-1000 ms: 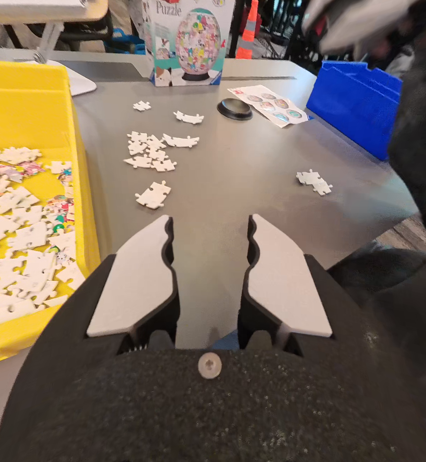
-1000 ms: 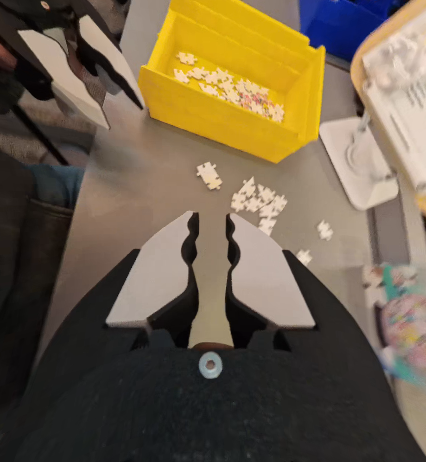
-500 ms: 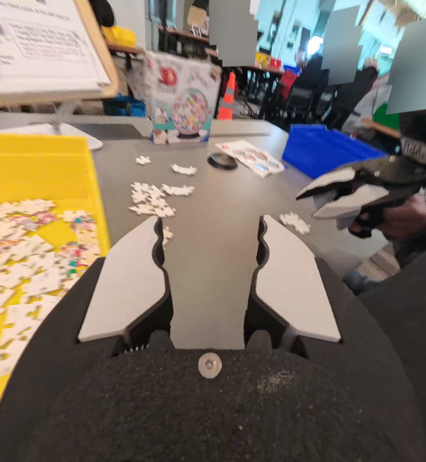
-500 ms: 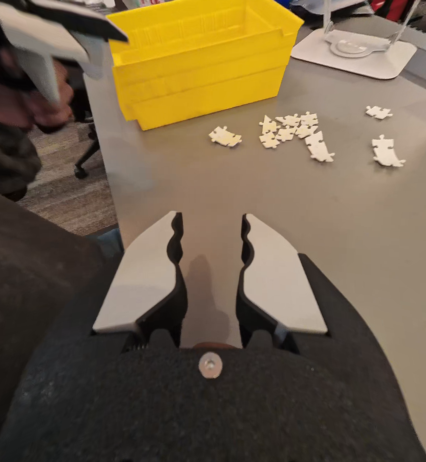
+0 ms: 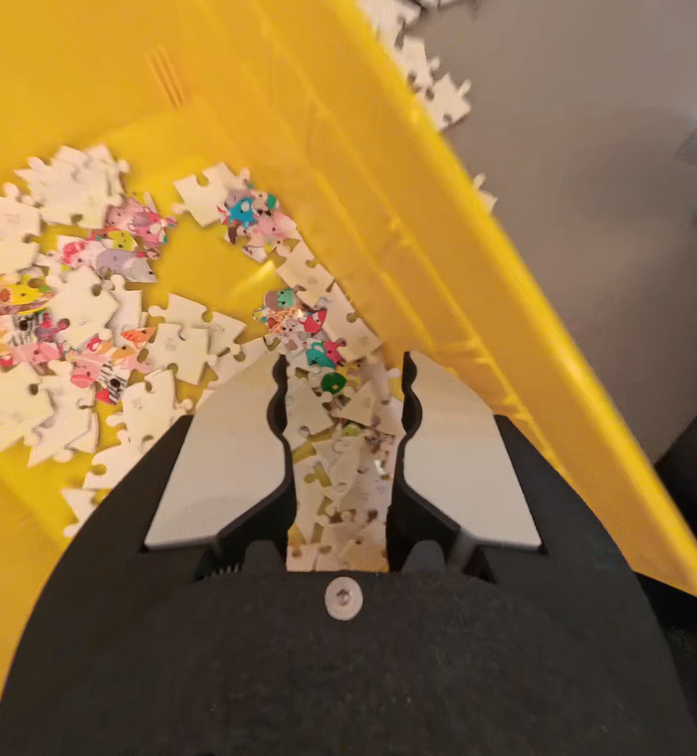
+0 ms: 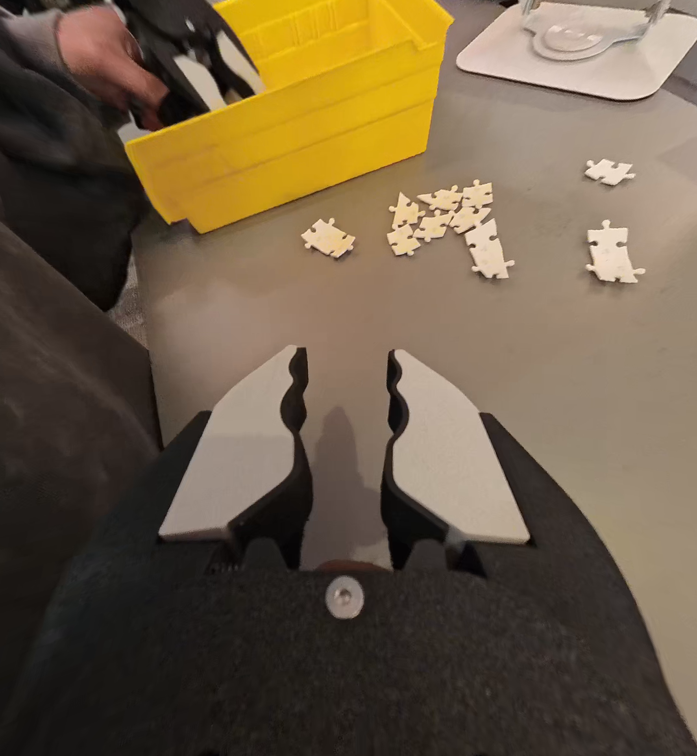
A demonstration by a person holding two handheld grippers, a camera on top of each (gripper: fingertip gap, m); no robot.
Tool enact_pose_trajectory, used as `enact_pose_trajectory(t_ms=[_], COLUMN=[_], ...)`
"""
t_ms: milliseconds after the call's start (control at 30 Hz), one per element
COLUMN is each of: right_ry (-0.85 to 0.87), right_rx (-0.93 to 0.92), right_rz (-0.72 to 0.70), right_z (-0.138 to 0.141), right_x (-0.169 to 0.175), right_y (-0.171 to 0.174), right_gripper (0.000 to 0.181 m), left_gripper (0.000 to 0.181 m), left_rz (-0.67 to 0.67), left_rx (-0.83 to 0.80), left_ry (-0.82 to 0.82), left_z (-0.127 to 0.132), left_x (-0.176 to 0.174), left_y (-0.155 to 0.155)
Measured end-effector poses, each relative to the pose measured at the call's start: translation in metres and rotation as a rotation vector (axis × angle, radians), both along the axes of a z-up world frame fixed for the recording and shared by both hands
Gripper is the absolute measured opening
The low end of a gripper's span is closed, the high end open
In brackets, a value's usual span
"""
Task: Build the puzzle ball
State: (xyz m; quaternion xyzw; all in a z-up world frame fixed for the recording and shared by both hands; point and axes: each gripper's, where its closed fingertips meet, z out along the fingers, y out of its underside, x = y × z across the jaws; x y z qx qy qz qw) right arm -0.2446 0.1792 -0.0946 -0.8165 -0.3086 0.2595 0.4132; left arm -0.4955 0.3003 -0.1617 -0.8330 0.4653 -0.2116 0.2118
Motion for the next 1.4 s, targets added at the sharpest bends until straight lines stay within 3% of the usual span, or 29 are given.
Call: enact_pose_trajectory(t_ms=[100, 200, 367, 500, 567, 600, 733, 867, 933, 1033, 1133, 1233, 1300, 1400], right_ry=[0.007, 0.006, 0.021, 0.025, 0.016, 0.012, 0.018, 0.022, 0.021, 0.019, 0.016, 0.013, 0.016, 0.024], right_rx=[-0.017, -0.013, -0.012, 0.001, 0.014, 0.018, 0.035, 0.040, 0.037, 0.038, 0.040, 0.039, 0.042, 0.049], right_rz=[-0.021, -0.037, -0.044, -0.029, -0.021, -0.018, -0.015, -0.005, 0.007, 0.018, 0.027, 0.024, 0.015, 0.004], right_z=[-0.006, -0.007, -0.009, -0.005, -0.004, -0.003, 0.000, 0.000, 0.000, -0.001, -0.001, -0.001, -0.001, 0.002], right_x=[0.003, 0.003, 0.001, -0.008, -0.012, -0.013, -0.019, -0.023, -0.024, -0.026, -0.026, -0.023, -0.021, -0.017], right_y=[0.000, -0.003, -0.003, -0.004, -0.005, -0.006, -0.009, -0.013, -0.016, -0.018, -0.021, -0.024, -0.025, -0.025], right_gripper=[0.037, 0.036, 0.035, 0.034, 0.034, 0.033, 0.033, 0.033, 0.034, 0.034, 0.034, 0.034, 0.034, 0.033], left_gripper=[0.058, 0.054, 0.027, 0.025, 0.003, 0.000, 0.000, 0.000, 0.013, 0.043, 0.055, 0.051, 0.033, 0.026], left_rz=[-0.038, -0.074, -0.097, -0.084, -0.050, -0.019, 0.123, 0.209, 0.172, 0.100, 0.019, -0.005, -0.022, -0.013], left_rx=[-0.019, -0.014, 0.012, -0.008, -0.001, 0.014, 0.047, 0.060, 0.031, 0.045, 0.053, 0.031, -0.015, -0.015], left_ry=[0.065, 0.075, 0.140, 0.103, 0.040, -0.010, -0.184, -0.202, -0.178, 0.023, 0.154, 0.175, 0.174, 0.195], left_z=[-0.021, -0.022, -0.024, -0.023, -0.012, -0.003, 0.032, 0.041, 0.035, 0.007, -0.017, -0.025, -0.025, -0.024], left_x=[-0.002, -0.003, -0.014, -0.018, -0.020, -0.021, -0.033, -0.044, -0.038, -0.033, -0.025, -0.015, -0.011, -0.014], left_y=[0.007, 0.004, 0.006, 0.004, 0.007, 0.011, 0.021, 0.022, 0.013, 0.004, 0.001, 0.003, -0.001, 0.001])
